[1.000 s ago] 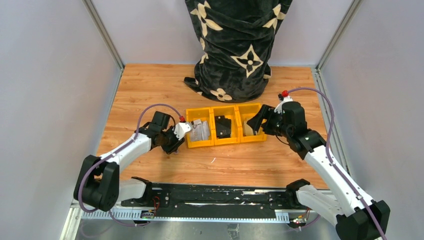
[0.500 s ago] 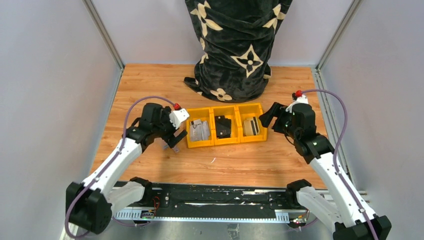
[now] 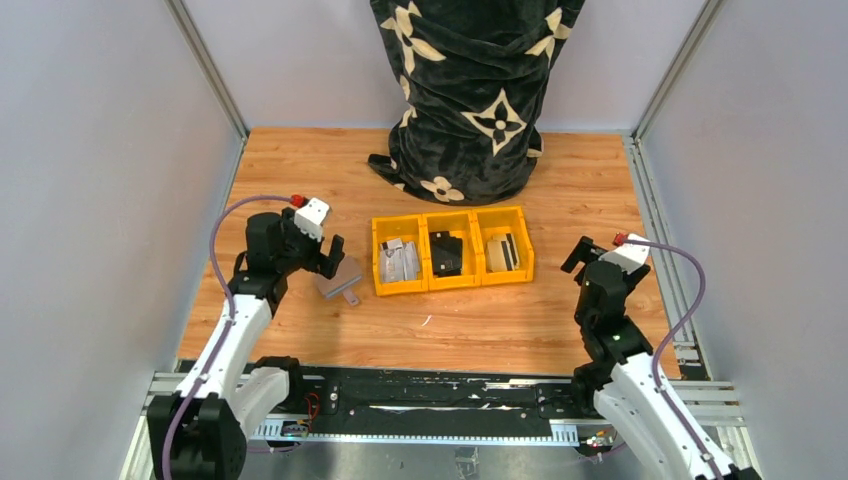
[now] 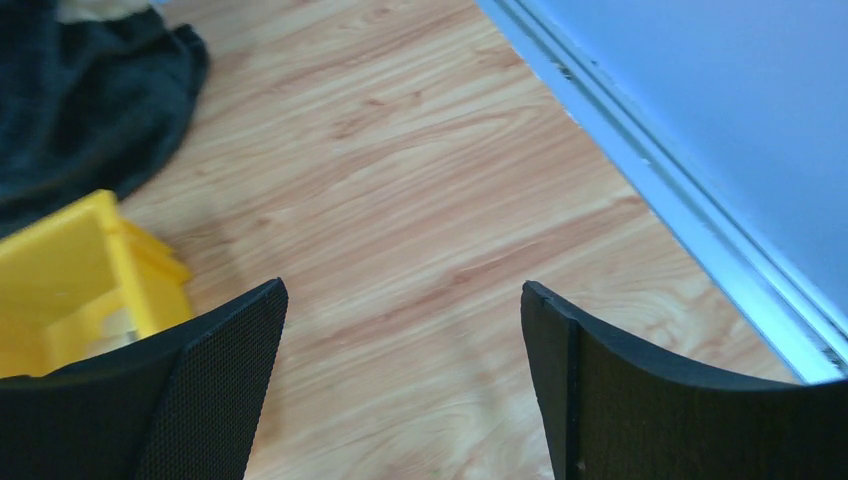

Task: Take the credit cards out of the card holder
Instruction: Reset both arms

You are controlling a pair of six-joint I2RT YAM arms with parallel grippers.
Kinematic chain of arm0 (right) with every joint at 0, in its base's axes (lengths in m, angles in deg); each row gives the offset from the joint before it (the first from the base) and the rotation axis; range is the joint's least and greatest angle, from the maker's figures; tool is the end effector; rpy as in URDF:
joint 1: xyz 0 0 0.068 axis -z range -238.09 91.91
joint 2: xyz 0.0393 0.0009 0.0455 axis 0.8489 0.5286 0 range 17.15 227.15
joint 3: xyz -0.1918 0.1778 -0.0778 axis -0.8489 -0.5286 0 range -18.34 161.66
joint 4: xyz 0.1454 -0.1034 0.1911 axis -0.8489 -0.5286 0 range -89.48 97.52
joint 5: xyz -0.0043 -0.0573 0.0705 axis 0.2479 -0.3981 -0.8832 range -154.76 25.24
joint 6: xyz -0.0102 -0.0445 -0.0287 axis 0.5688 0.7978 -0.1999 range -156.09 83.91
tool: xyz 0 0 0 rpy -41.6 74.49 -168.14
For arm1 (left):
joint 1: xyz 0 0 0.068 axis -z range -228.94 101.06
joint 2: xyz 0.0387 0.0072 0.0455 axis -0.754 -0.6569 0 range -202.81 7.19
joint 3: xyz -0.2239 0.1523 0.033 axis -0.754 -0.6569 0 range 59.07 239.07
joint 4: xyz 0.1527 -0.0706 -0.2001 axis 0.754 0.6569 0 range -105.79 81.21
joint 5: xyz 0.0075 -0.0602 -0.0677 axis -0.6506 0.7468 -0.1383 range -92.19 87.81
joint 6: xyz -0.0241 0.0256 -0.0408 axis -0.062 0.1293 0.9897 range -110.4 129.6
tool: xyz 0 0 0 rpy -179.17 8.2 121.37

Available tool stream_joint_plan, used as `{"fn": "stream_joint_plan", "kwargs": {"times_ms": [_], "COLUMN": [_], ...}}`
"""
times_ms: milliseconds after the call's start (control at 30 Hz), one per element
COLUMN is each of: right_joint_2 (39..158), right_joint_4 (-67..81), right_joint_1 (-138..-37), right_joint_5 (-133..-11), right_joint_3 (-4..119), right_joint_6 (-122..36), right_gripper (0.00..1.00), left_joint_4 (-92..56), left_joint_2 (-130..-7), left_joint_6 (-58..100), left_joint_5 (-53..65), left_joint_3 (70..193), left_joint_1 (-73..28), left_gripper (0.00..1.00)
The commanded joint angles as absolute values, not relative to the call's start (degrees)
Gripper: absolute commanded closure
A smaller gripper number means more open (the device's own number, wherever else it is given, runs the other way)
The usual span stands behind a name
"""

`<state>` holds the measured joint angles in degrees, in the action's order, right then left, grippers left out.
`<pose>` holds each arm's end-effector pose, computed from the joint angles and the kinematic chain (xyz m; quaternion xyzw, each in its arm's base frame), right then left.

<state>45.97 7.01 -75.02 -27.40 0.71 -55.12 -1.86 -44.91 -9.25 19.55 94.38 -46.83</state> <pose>0.1412 0.0202 0.2401 0.2185 0.7233 -0.0465 0.6534 0.2011 -0.0206 0.2538 0.2470 0.8224 -0.0915 0.5043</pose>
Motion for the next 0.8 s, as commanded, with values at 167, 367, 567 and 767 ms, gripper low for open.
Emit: {"fn": "stream_joint_plan", "kwargs": {"times_ms": [167, 367, 567, 767], "right_joint_2": [63.7, 77.4, 86.2, 90.8], "right_joint_4": [36.8, 52.8, 67.3, 76.6], "right_joint_1": [-72.5, -70.5, -70.0, -70.0], "right_joint_5": [-16.9, -17.4, -19.3, -28.9], "right_joint_3": [-5.6, -8.4, -11.2, -13.2], "right_joint_6": [-42.1, -39.2, -36.4, -29.8], "right_gripper": [0.1, 0.1, 0.1, 0.09], "left_joint_4": [-40.0, -60.0, -74.5, -100.2], "left_joint_2": [-52.8, -57.9, -61.7, -73.7], "left_joint_6": [5.3, 6.4, 5.2, 6.4], "left_joint_5": [12.0, 7.9, 5.1, 4.3], "left_joint_3": [78.4, 72.0, 67.4, 60.1], "left_joint_1": [-48.3, -48.8, -48.8, -48.8], "left_gripper": [0.0, 0.0, 0.0, 0.0]}}
